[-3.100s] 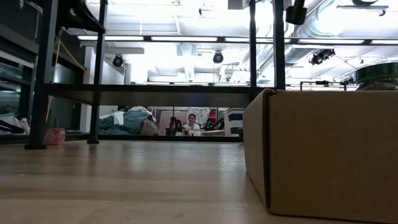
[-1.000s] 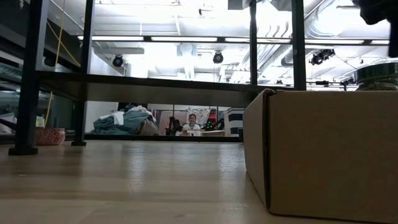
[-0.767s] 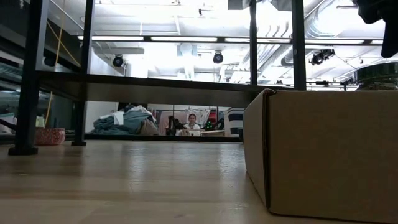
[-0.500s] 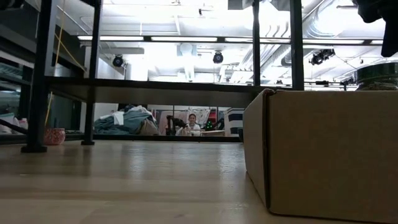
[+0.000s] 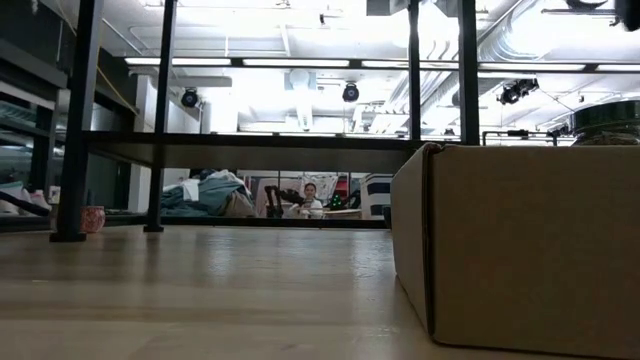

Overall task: Shelf spices
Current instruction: Put the black seasoning bottle on the shelf

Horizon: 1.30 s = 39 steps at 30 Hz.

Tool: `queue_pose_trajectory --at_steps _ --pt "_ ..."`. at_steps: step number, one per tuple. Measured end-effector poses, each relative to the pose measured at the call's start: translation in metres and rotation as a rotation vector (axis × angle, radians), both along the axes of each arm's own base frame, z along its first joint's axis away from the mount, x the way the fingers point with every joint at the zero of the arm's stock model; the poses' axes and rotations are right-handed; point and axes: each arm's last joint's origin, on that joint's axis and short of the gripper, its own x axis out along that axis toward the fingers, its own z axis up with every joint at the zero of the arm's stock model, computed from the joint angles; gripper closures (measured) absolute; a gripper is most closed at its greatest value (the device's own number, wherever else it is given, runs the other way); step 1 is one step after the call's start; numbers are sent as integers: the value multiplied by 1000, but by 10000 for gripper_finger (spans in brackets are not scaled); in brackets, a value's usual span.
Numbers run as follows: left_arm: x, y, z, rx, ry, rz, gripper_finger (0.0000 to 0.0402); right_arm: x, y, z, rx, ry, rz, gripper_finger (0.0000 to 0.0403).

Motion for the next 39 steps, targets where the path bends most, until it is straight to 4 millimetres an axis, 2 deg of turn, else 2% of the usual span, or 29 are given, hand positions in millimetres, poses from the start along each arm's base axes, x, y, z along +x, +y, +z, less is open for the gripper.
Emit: queue_pose_trajectory --at_steps 2,5,9,12,17,19,23,27,31,36,39 --pt "-10 -5 3 -30 13 -56 402 3 13 1 72 -29 25 403" --pt "-21 -13 2 -62 72 -141 402 14 42 2 173 -118 83 403" --pt "-27 -25 -9 -79 352 -387 402 27 83 -21 167 -34 123 403" --pt "-28 -31 -13 -80 482 -559 402 40 108 -41 156 -27 58 403" --pt "-29 -29 4 30 477 -700 402 58 130 -55 184 -121 -98 403" --pt "-29 -25 11 89 466 -718 401 61 132 -50 168 -123 -105 403" --pt "-28 -23 20 159 424 -726 401 64 129 -21 85 -99 -106 403" --pt "-25 -23 21 192 383 -729 401 65 117 15 -19 -83 -48 403" --pt "-23 -23 23 263 324 -710 401 66 101 38 -107 -41 -18 403" --pt "-16 -18 23 284 306 -665 390 70 87 49 -190 -29 167 397" --pt "-11 -15 23 269 306 -625 363 71 78 45 -210 52 236 366"
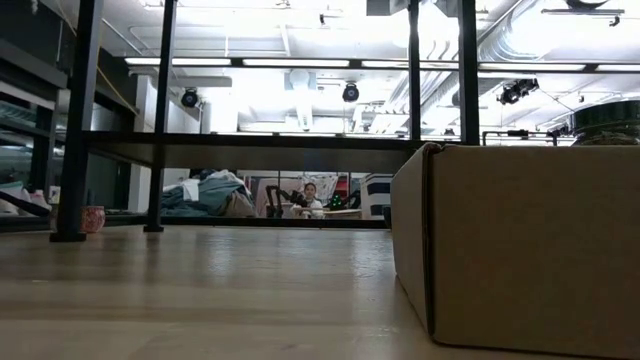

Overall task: Shelf spices
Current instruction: Put the black seasoning bottle on the shelf

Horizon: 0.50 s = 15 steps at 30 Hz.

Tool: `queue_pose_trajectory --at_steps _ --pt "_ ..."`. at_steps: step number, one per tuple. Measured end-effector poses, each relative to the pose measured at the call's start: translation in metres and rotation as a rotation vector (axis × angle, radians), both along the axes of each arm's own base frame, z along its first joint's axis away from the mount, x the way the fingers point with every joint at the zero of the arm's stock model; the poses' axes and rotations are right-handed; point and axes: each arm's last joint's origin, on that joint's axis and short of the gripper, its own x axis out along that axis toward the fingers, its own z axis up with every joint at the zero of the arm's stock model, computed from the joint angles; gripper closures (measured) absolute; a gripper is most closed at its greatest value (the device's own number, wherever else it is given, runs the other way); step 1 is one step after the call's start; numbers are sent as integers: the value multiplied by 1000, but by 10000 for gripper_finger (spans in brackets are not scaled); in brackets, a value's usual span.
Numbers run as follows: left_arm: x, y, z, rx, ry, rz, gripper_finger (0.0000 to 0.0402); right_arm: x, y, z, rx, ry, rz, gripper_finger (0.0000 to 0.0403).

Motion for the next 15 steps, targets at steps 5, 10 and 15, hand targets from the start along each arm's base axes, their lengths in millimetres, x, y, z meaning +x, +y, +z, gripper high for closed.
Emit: queue_pose_trajectory --at_steps 5,10,15 --pt "7 6 0 -49 -11 122 294 -4 -9 -9 -95 77 67 262" --pt "12 12 -1 -59 11 164 208 -7 -14 -20 -182 110 95 147" --pt "17 16 -1 -90 41 204 138 -6 -22 -36 -244 139 6 79"
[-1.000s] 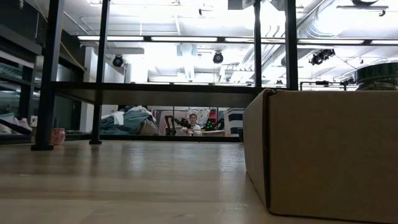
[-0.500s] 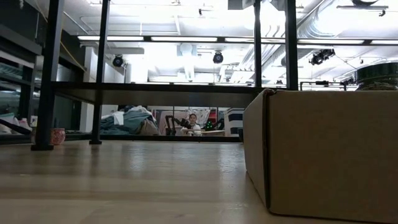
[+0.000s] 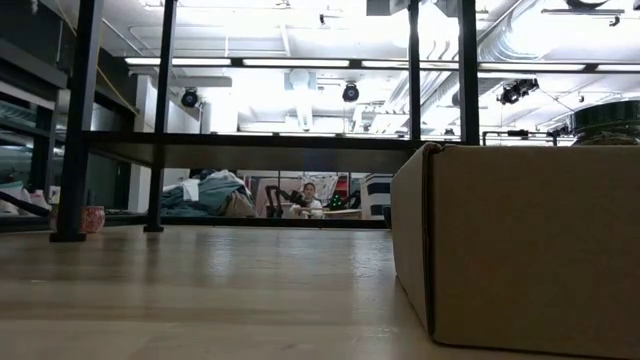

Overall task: Shelf spices
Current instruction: Put the black seasoning bottle on the shelf

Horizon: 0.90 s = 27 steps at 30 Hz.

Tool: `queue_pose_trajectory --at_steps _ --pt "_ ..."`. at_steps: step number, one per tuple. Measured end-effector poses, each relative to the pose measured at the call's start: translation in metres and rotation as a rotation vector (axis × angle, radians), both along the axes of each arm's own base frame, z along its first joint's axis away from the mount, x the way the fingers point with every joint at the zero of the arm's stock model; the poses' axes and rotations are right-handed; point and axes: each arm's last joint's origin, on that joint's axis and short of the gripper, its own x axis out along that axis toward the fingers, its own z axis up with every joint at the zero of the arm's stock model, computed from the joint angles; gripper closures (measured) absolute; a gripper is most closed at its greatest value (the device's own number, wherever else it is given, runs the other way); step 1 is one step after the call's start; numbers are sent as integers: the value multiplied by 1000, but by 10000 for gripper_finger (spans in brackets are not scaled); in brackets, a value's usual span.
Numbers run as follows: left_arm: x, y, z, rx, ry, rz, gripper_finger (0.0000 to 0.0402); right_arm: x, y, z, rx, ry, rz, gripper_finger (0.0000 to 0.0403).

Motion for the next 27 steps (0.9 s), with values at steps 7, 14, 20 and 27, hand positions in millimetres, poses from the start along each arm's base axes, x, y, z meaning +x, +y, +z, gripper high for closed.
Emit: queue_pose_trajectory --at_steps 7,14,20,27 --pt "-2 5 -1 27 -3 93 111 14 -19 -16 -18 7 -129 61" --pt "-2 4 -1 -12 9 120 110 30 -39 -32 -5 -15 -264 61" --pt "-2 4 -1 -29 2 137 110 29 -42 -44 42 -44 -305 61" --pt "-2 3 -1 -37 -2 144 110 18 -49 -61 8 -42 -388 61"
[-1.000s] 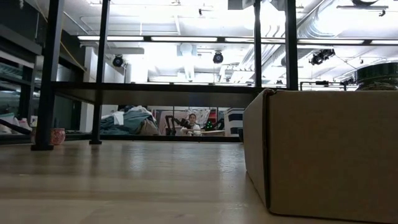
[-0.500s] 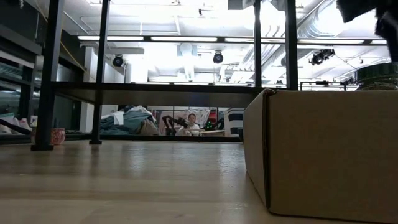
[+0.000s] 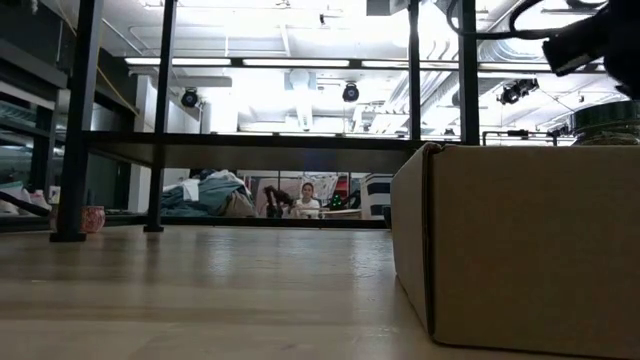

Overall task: Shelf spices
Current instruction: Put the black seasoning bottle on the shelf

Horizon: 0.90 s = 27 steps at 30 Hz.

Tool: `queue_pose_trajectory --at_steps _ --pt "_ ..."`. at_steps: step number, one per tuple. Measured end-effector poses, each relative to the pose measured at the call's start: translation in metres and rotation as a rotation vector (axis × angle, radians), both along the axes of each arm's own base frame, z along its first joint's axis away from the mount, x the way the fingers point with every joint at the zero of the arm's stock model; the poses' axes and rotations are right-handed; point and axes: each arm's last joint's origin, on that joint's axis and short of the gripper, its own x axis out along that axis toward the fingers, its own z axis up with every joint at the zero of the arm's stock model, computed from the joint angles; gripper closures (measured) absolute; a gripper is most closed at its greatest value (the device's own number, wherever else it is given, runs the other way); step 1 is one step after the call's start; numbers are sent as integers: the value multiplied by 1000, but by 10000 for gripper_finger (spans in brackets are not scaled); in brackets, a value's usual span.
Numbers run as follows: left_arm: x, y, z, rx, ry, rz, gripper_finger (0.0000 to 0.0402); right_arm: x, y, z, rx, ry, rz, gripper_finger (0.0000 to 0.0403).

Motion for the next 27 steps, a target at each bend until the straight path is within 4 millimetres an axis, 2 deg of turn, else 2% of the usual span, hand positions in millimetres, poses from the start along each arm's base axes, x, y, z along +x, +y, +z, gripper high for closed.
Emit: queue_pose_trajectory --at_steps 9,14,17,23,27 --pt "1 -1 0 -24 -16 23 110 2 0 -19 55 -57 -40 61" --pt "3 -3 1 -43 -36 24 110 0 -2 -24 31 -58 -94 69" --pt "5 -6 2 -75 -64 22 110 -3 -2 -26 44 -26 -100 101" --pt "6 -17 5 -125 -128 -39 110 -2 -2 -26 38 -40 -120 199" --pt "9 -26 7 -129 -242 -21 110 -5 2 -23 42 -28 -78 208"
